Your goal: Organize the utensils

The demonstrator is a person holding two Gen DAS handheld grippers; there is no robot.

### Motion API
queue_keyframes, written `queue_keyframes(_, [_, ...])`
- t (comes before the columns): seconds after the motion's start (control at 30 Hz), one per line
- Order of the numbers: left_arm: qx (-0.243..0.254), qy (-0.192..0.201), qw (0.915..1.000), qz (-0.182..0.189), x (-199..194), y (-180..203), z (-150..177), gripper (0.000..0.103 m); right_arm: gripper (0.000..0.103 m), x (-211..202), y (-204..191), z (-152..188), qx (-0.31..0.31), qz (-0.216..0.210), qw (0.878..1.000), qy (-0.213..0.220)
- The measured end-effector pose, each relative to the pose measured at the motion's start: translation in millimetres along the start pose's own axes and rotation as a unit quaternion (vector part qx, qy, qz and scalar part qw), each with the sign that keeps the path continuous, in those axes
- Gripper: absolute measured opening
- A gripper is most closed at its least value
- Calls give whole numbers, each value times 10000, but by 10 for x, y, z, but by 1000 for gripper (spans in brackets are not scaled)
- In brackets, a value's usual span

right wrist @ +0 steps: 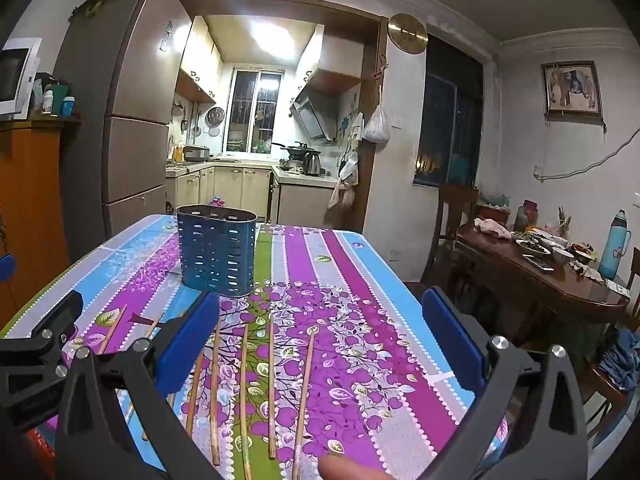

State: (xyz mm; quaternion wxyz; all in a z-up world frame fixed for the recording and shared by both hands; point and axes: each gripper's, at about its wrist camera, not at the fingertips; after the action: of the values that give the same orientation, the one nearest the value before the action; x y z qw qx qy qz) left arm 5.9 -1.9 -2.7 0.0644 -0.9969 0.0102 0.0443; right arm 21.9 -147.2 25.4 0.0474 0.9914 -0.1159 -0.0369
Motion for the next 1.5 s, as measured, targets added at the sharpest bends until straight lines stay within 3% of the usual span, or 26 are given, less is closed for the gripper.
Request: queue_keyframes(1.5, [184,-102,9997,-84,8,63,80,99,98,42,33,61,-56,62,9998,-189])
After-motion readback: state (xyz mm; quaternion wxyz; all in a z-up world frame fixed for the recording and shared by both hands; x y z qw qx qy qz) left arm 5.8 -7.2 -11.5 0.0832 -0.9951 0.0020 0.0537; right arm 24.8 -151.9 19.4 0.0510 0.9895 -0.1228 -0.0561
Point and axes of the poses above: each gripper's, at about its wrist camera, not at the fingertips, and x roughly the way its jaws point, y to its right, z to its underside, and after that the axes turned 12 degrees about y, right-handed
